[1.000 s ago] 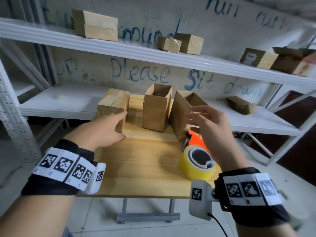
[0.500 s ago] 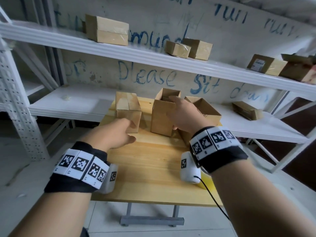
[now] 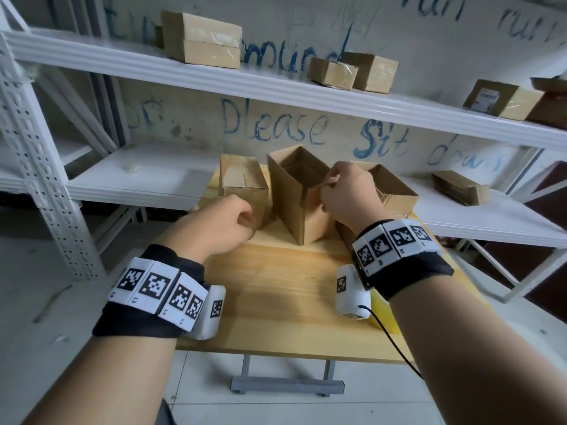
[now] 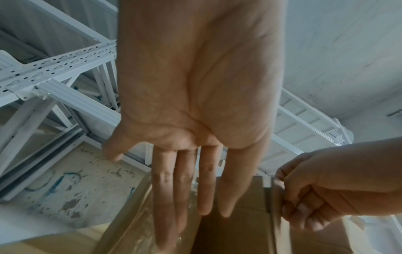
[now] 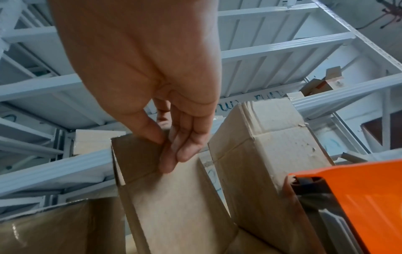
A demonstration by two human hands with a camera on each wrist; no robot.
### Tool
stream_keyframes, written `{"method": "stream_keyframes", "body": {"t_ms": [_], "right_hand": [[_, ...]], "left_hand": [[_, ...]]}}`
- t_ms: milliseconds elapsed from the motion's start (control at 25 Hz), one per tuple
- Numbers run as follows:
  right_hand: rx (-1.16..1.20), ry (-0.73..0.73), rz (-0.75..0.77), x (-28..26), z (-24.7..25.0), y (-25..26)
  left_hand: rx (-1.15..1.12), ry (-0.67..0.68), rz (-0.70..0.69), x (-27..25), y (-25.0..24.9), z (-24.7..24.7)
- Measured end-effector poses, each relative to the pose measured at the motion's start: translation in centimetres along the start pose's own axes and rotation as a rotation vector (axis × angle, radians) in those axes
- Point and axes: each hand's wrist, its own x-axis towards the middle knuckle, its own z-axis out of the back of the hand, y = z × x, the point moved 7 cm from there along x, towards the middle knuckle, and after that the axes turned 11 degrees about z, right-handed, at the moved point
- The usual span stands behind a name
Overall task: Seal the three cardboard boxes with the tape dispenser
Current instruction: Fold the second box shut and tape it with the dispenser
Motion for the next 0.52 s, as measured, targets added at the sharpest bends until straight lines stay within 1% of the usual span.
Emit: {"method": "stream_keyframes", "body": {"t_ms": [80, 240, 360, 440, 520], "right_hand": [[0.03, -0.066, 0.014, -1.4, 1.5, 0.3], [0.095, -0.114, 0.027, -4.6, 3.1, 0.6], [0.081, -0.178, 0.035, -7.2, 4.3, 0.7], [0.04, -0.239, 0.049, -9.2, 5.5, 0.9], [0.057, -0.28, 0.06, -11.1, 6.3, 0.9]], "left_hand": [[-0.059, -0.025, -0.032, -0.3, -0.4, 0.3], [-0.133, -0.052, -0.062, -0.9, -1.1, 0.5], [-0.146, -0.071, -0.068, -0.8, -1.3, 0.4], [-0.149, -0.145, -0.053, -0.6, -0.9, 0.8], [-0.185, -0.211, -0.033, -0.5, -0.5, 1.4]]}}
